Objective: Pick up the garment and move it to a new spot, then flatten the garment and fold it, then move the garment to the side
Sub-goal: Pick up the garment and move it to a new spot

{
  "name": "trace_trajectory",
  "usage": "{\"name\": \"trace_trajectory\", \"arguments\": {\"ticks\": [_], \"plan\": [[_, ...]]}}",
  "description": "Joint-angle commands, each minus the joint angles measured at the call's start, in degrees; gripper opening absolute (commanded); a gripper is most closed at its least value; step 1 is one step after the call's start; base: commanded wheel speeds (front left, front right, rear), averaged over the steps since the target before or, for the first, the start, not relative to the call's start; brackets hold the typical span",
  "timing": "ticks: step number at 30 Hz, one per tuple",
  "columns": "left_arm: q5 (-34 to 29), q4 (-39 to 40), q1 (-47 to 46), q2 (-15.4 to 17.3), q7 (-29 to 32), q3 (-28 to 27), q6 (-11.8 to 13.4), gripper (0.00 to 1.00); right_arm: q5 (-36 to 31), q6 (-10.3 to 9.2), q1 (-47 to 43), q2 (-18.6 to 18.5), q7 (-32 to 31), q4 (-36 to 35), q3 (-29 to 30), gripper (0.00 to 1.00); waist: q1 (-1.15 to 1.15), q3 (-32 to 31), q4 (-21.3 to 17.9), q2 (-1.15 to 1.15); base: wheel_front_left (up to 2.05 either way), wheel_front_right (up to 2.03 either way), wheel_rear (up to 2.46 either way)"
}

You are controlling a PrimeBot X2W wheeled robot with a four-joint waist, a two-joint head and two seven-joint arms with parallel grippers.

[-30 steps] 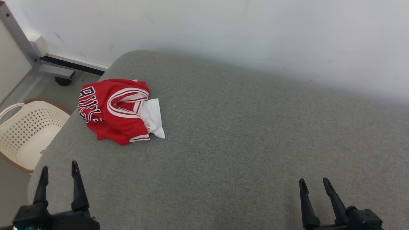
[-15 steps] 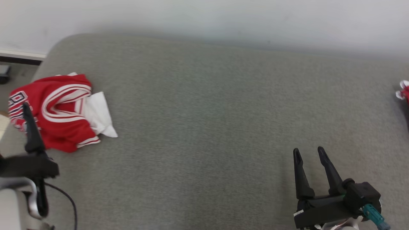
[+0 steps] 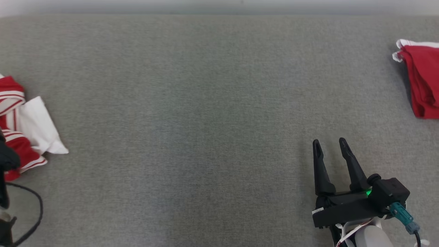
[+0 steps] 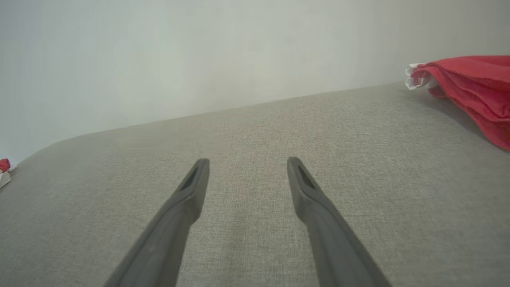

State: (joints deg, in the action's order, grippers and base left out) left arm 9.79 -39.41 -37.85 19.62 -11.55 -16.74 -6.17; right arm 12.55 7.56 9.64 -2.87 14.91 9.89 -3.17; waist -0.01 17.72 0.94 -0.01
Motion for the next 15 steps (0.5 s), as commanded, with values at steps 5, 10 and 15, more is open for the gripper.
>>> {"name": "trace_trajectory", "arguments": {"ticks": [5,10,15], "plan": [[1.9,-8.6,-3.3,2.3,8.6,-0.8,0.8,1.0,0.5,-0.12,0.8,0.1,0.3,0.3,-0.2,1.0,0.01,2.8,-3.0,0.01,0.0,0.0,0.0],[4.0,-14.0,-5.0,2.3,17.2,-2.1,2.4,1.0,0.1,-0.11,1.0,0.1,0.3,0.5,0.1,1.0,0.01,2.4,-2.8,0.01,0.0,0.0,0.0],[6.1,-18.3,-6.1,1.8,26.8,-2.9,3.7,1.0,-0.6,-0.12,0.4,0.1,0.3,0.7,0.0,1.0,0.01,1.4,-2.5,0.01,0.0,0.0,0.0]]}}
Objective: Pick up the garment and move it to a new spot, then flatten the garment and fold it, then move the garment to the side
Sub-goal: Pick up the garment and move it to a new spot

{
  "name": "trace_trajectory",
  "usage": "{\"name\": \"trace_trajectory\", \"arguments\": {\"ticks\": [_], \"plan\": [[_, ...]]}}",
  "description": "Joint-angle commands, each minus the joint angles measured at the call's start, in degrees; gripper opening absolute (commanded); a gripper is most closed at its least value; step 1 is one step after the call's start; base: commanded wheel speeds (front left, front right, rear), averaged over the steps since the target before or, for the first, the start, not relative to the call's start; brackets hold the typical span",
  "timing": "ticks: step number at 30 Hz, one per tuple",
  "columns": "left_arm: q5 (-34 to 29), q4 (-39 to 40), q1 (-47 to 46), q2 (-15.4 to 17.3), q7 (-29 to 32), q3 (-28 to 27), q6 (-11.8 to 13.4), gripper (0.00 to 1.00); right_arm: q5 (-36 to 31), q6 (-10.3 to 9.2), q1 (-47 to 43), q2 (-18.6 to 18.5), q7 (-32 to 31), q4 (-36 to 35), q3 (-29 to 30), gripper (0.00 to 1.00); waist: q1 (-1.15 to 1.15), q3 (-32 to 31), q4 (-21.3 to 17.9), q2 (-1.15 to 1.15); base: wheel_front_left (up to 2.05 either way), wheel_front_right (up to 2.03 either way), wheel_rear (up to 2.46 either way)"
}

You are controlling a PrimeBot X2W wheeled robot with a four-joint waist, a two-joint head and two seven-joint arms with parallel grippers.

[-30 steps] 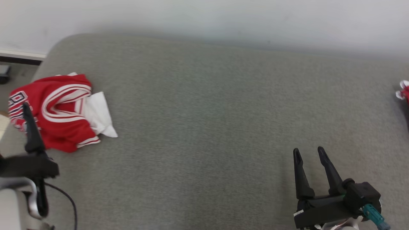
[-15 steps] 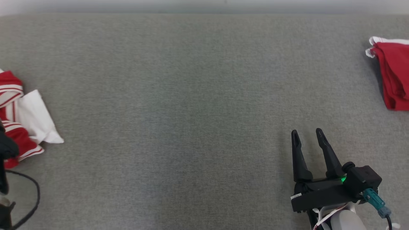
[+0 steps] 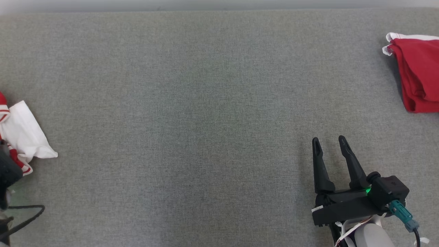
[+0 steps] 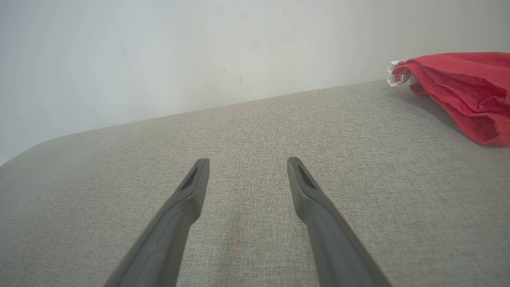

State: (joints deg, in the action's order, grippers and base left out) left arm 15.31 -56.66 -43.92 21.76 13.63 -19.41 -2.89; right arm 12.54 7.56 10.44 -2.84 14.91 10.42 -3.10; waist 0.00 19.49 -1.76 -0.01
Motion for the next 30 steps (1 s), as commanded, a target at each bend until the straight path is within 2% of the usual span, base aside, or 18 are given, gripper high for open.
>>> {"name": "trace_trajectory", "arguments": {"ticks": [1,6,7,8,14,23,30], "plan": [[0.7,-1.4,-0.2,-0.4,2.9,-0.3,0.5,1.0,-0.7,-0.11,-0.4,0.0,0.3,0.2,-0.1,1.0,0.0,-0.5,0.2,0.01,0.0,0.0,0.0],[0.6,-1.7,-0.3,0.1,5.6,0.4,1.4,1.0,-0.8,-0.11,-0.3,0.0,0.3,0.6,-0.5,1.0,0.0,-1.3,-0.1,0.01,0.0,0.0,0.0],[0.5,-1.7,-0.3,0.1,5.8,0.5,1.5,0.69,-0.8,-0.12,-0.4,0.0,0.3,0.6,-0.6,1.0,0.0,-1.3,-0.1,0.01,0.0,0.0,0.0],[0.3,-1.7,-0.1,0.2,5.9,0.8,1.5,0.0,-0.8,-0.12,-0.4,0.0,0.3,0.6,-0.7,1.0,0.0,-1.4,-0.2,0.01,0.0,0.0,0.0],[0.2,-0.4,0.6,0.2,3.8,1.6,1.0,0.0,-1.0,-0.12,-0.6,0.0,0.3,0.6,-0.4,1.0,0.0,-1.9,-0.4,0.01,0.0,0.0,0.0],[-0.2,7.0,-0.1,0.1,-11.3,2.2,-0.6,0.0,-1.1,-0.12,-1.6,0.0,0.3,0.8,0.0,1.0,0.0,-4.4,0.0,0.01,0.0,0.0,0.0],[-0.1,15.8,-1.1,-2.1,-17.6,4.5,-2.1,0.0,-1.1,-0.12,-2.6,0.0,0.3,0.6,-0.1,1.0,0.0,-6.2,0.1,0.01,0.0,0.0,0.0]]}}
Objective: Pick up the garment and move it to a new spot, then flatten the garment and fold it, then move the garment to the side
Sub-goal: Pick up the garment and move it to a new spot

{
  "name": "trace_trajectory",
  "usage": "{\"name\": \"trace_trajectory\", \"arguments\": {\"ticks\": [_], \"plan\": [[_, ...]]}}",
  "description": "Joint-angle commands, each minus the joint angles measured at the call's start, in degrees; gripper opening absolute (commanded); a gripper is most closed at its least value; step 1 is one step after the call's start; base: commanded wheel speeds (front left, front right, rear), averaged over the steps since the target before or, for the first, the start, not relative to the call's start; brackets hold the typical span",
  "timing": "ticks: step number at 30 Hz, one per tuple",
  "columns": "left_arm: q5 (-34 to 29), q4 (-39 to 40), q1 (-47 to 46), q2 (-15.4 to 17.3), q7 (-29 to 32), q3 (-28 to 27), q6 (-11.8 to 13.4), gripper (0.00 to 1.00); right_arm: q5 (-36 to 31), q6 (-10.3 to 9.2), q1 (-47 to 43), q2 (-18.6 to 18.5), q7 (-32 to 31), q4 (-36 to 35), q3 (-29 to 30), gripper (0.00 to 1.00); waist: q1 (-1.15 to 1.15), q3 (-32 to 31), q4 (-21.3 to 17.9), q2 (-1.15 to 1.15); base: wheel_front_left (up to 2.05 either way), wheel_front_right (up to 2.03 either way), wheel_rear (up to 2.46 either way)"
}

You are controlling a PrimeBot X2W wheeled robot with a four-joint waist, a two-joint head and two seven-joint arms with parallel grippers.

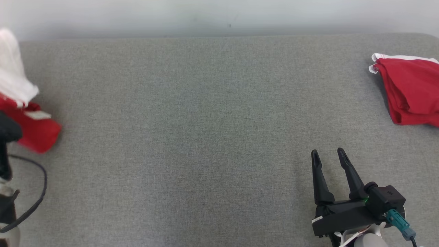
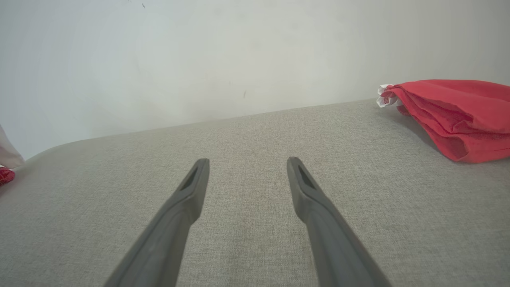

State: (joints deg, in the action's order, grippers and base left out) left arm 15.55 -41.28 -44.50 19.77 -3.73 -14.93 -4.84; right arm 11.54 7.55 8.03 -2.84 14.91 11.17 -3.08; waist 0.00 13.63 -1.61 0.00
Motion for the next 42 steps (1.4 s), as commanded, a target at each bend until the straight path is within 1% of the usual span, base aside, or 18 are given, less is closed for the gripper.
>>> {"name": "trace_trajectory", "arguments": {"ticks": [1,4,6,13,17,19,20,23,26,27,30,34,39,42], "plan": [[-0.4,2.1,-0.5,-0.6,-0.6,0.6,-0.2,0.0,-0.1,-0.11,-0.3,0.0,0.3,-0.1,-0.1,1.0,0.0,-0.5,-0.2,0.0,0.0,0.0,0.0],[-0.4,8.1,-0.8,-2.6,-1.0,2.2,-0.5,0.0,0.4,-0.11,-0.9,0.0,0.3,-0.2,0.1,1.0,0.0,-0.9,-0.8,0.0,0.0,0.0,0.0],[-0.9,12.9,-0.5,-3.9,-0.4,3.4,-0.1,0.0,0.7,-0.1,-1.1,0.0,0.3,-0.2,0.0,1.0,0.0,-1.2,-1.3,0.0,0.0,0.0,0.0],[-1.4,28.8,2.5,-8.8,4.8,8.9,0.2,0.0,2.0,-0.1,-1.3,0.0,0.3,0.0,-0.4,1.0,0.0,-1.4,-4.5,0.0,0.0,0.0,0.0],[-1.7,34.6,3.4,-11.5,7.7,12.8,-0.1,0.0,3.0,-0.1,-1.3,0.0,0.3,0.3,-0.6,1.0,0.0,-1.3,-7.0,0.0,0.0,0.0,0.0],[-0.5,36.3,3.8,-13.1,8.4,14.6,-0.4,0.0,3.4,-0.1,-1.3,0.0,0.3,0.4,-0.6,1.0,0.0,-1.3,-8.4,0.0,0.0,0.0,0.0],[0.5,36.8,4.1,-14.1,8.9,15.5,-0.5,0.0,3.6,-0.1,-1.4,0.0,0.3,0.6,-0.5,1.0,0.0,-1.3,-9.0,0.0,0.0,0.0,0.0],[0.8,37.6,5.0,-15.4,9.5,18.7,-0.3,0.0,4.5,-0.1,-1.8,0.0,0.3,0.9,-0.4,1.0,0.0,-1.3,-11.0,0.0,0.0,0.0,0.0],[2.0,37.1,5.9,-16.3,9.6,22.3,-0.4,0.0,4.9,-0.11,-2.2,0.0,0.3,1.3,-0.3,1.0,0.0,-1.3,-12.7,0.0,0.0,0.0,0.0],[2.0,37.1,5.9,-16.3,9.6,22.3,-0.4,0.0,4.9,-0.11,-2.2,0.0,0.3,1.3,-0.3,1.0,0.0,-1.3,-12.7,0.0,0.0,0.0,0.0],[2.7,36.0,6.3,-16.7,9.1,26.1,-0.5,0.0,5.3,-0.11,-2.4,0.0,0.3,1.7,-0.6,1.0,0.0,-1.2,-13.9,0.0,0.0,0.0,0.0],[4.0,34.4,7.7,-16.8,8.3,31.5,-0.5,0.0,5.5,-0.11,-2.4,0.0,0.3,1.7,-0.1,1.0,0.0,-0.9,-14.6,0.0,0.0,0.0,0.0],[6.1,31.1,10.6,-16.9,6.9,37.9,0.3,0.0,5.5,-0.11,-2.3,0.0,0.3,2.0,0.1,1.0,0.0,-0.5,-14.5,0.0,0.0,0.0,0.0],[7.9,27.6,13.1,-16.8,5.4,39.9,0.8,0.0,5.3,-0.11,-2.0,0.0,0.3,2.3,0.2,1.0,0.0,-0.3,-14.3,0.0,0.0,0.0,0.0]]}}
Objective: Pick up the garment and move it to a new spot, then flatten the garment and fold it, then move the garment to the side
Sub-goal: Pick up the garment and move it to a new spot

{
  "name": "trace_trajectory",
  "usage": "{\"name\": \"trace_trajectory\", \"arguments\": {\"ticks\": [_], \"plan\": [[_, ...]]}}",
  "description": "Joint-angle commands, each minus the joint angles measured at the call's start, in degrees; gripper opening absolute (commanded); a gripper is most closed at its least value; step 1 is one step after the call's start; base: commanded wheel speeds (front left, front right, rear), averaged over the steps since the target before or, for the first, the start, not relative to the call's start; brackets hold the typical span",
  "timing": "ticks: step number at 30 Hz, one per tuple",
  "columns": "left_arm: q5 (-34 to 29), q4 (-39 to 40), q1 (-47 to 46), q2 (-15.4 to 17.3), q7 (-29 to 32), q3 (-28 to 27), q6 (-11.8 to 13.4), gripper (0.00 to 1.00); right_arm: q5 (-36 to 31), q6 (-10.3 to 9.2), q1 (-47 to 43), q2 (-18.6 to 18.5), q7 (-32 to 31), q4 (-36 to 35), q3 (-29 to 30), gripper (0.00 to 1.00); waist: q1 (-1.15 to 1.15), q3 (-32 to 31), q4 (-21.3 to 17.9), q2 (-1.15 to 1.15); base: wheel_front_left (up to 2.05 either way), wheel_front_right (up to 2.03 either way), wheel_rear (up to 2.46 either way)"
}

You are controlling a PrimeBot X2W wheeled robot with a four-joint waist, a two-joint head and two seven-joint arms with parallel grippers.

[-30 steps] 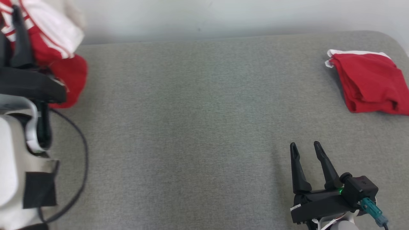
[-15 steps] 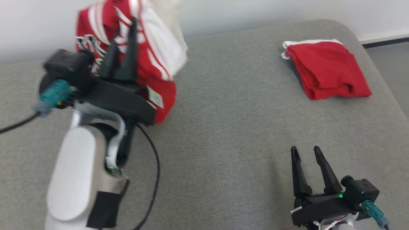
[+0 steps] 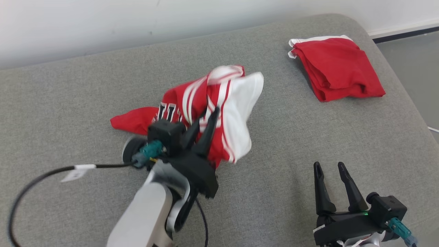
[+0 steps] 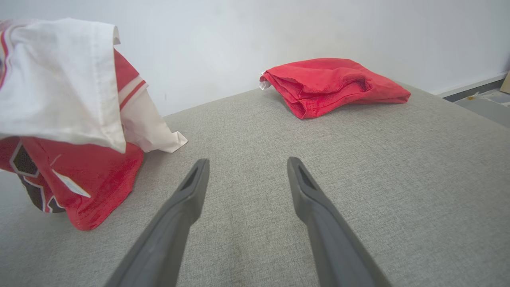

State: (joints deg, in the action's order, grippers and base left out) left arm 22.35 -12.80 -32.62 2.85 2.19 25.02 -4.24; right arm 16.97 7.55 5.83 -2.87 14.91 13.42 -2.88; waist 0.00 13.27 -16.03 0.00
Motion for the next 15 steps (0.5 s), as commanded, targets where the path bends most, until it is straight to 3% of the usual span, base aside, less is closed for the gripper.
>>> {"name": "trace_trajectory", "arguments": {"ticks": [1,11,12,13,15], "plan": [[1.2,-2.5,2.0,0.1,-0.9,0.4,0.5,0.0,-0.2,-0.11,0.3,0.1,0.3,0.1,0.0,1.0,0.0,0.1,0.1,0.0,0.0,0.0,0.0],[1.1,-19.1,2.0,0.0,-7.0,2.8,0.0,0.0,-0.9,-0.11,1.0,0.1,0.3,0.7,-0.2,1.0,0.0,0.0,0.9,0.0,0.0,0.0,0.0],[1.0,-19.6,1.4,0.0,-7.9,3.0,-0.1,0.62,-0.9,-0.11,1.0,0.1,0.3,0.7,-0.1,1.0,0.0,-0.1,1.1,0.0,0.0,0.0,0.0],[1.4,-19.6,1.0,0.0,-8.7,3.3,-0.2,1.0,-0.9,-0.11,0.9,0.1,0.3,0.6,0.2,1.0,0.0,-0.3,1.3,0.0,0.0,0.0,0.0],[0.9,-19.2,0.1,0.0,-10.2,4.1,-0.1,1.0,-1.1,-0.11,0.5,0.1,0.3,0.4,0.2,1.0,0.0,-0.7,1.8,0.0,0.0,0.0,0.0]]}}
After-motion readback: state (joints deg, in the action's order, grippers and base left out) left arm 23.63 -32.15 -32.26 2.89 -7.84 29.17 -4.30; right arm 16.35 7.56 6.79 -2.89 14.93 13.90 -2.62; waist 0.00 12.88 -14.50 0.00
